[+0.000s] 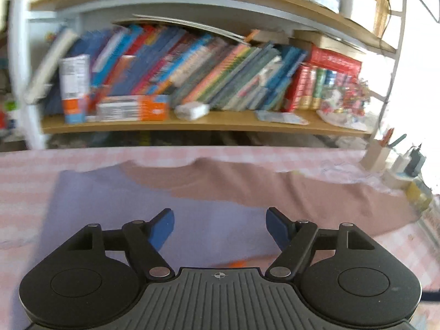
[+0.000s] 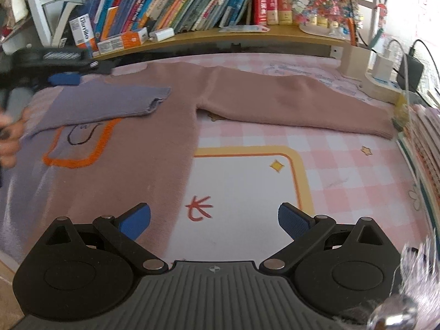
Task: Fold clothes
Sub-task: 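Open the left tool to release the folded lavender sleeve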
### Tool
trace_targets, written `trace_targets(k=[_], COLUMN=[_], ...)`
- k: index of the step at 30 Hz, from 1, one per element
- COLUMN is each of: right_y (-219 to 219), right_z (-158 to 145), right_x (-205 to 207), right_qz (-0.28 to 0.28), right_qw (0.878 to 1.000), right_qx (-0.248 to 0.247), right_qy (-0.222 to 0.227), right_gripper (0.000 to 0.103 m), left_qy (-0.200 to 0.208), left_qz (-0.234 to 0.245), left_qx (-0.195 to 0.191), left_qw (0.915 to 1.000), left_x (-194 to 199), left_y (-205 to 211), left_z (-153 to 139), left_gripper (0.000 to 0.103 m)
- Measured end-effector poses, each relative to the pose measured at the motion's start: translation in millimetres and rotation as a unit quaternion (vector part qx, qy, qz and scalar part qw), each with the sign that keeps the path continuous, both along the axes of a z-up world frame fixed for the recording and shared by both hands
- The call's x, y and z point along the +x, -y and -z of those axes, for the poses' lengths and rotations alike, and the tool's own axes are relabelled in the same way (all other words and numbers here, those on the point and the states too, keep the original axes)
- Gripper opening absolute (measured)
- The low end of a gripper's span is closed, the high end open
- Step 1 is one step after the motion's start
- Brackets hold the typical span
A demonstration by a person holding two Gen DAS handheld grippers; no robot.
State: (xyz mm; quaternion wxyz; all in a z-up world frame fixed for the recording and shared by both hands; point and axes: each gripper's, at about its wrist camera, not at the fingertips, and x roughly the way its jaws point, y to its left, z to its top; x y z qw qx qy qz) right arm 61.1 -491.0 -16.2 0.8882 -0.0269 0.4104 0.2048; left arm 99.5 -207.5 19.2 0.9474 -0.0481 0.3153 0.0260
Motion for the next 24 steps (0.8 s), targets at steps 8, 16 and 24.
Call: trace_targets(k=[8,16,24], right_y=[-19.5,-32.9,-35.2], right_z=[5.8,8.6,1.8], right_x=[4.3,4.4,-5.9], right_qz=[-0.030,-0.031,-0.012], right_qw=[0.999,0.999,1.000], right_qx=[0.017,0.028,0.018], right_qy=[-0.015,-0.029,-0.021], right_gripper=[0.100,0.099,0.087], left_qy=[-0.045,-0.081,-0.092], left_qz=[-0.155,-0.234,-0.220], left_qx=[0.065,0.053,0.029], left_qw=[0.9847,0.9673,0.9707], left_x=[-94.4,-152.4,-139.1], left_y=[-65.0,-103.3,-131.8], left_z=[-2.6,7.2,24.4], left_gripper=[0.075,0.074,0.064])
